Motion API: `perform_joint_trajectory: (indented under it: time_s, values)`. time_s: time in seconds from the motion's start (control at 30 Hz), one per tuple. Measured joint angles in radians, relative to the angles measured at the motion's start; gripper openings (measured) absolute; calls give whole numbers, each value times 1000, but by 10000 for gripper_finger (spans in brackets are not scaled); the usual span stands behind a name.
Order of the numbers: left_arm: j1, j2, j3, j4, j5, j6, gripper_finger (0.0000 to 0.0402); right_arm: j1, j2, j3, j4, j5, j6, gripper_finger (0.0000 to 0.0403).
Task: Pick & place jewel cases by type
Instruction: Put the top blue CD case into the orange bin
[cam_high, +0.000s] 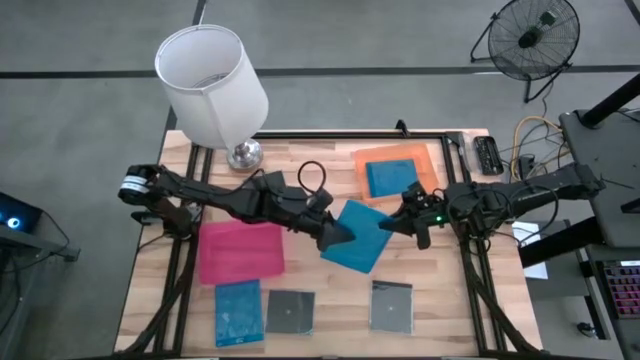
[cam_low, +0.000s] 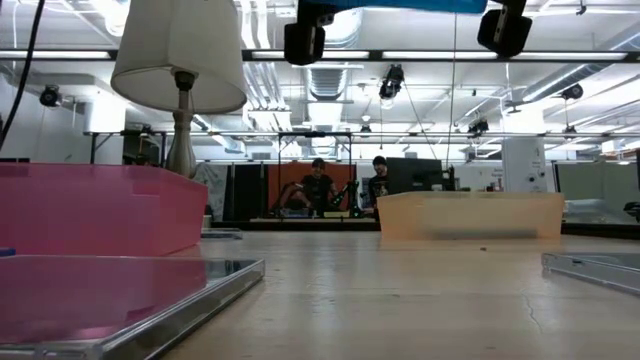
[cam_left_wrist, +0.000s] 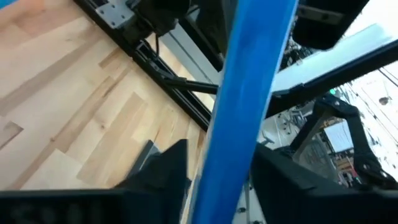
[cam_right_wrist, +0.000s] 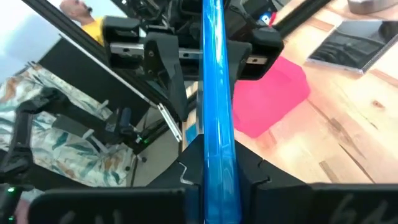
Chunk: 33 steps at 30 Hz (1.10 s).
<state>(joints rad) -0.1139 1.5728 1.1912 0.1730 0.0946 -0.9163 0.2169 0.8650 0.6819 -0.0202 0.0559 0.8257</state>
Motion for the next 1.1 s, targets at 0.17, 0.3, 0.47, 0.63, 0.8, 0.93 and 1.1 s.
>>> perform_joint_trajectory:
  time_s: [0.17,0.3,0.47,0.63,0.8,0.93,1.1]
  values:
    - [38,-39,-1,-50,19,61,218,1,-49,0,-45,66,30,29]
    - [73,-94,-2,-87,8,108,228,0,-106,0,-125,152,74,29]
    - [116,-175,-2,-161,-53,160,229,-3,-181,-1,-193,267,110,29]
    - [133,-232,-13,-193,-94,187,229,-2,-264,1,-309,452,168,28]
    - [135,-269,-30,-202,-93,186,229,-22,-326,0,-534,655,340,28]
    - [135,-270,-34,-230,-84,185,229,-72,-362,-5,-689,731,483,28]
    - [134,-265,-35,-267,-61,185,229,-162,-397,-41,-701,764,511,28]
